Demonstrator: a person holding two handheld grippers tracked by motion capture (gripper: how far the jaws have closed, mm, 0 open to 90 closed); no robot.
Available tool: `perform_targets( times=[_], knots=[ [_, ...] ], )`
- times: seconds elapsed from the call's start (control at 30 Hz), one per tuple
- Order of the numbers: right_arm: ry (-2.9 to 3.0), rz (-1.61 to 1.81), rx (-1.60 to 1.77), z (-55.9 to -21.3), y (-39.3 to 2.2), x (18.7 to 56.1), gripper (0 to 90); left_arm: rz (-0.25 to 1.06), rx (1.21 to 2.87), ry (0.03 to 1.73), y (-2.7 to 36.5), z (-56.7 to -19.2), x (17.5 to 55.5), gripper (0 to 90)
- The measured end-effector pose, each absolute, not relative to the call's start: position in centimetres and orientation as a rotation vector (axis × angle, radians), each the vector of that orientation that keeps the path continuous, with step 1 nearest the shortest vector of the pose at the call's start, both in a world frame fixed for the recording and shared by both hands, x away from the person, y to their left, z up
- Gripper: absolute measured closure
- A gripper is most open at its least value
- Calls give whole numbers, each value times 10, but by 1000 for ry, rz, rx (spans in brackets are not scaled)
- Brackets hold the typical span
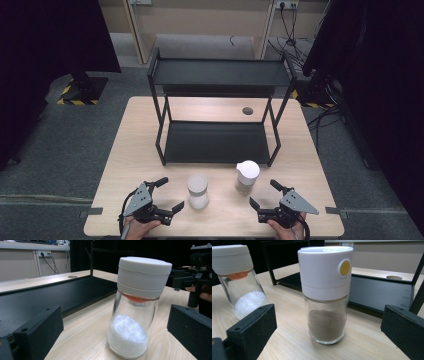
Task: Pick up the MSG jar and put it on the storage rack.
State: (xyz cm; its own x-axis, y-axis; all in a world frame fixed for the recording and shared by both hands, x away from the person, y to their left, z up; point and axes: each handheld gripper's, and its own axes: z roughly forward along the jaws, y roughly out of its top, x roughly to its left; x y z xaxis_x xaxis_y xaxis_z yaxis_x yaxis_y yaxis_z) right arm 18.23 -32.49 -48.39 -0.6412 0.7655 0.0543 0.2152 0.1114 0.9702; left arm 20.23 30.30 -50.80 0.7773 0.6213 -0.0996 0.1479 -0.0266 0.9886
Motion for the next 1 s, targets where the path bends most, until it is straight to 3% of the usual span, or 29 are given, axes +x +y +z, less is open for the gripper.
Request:
perform_targets(
  times=[1.0],
  knots=[
    [1924, 1556, 957, -485, -325, 182, 6, 384, 1588, 575, 298, -508, 203, 2]
  ],
)
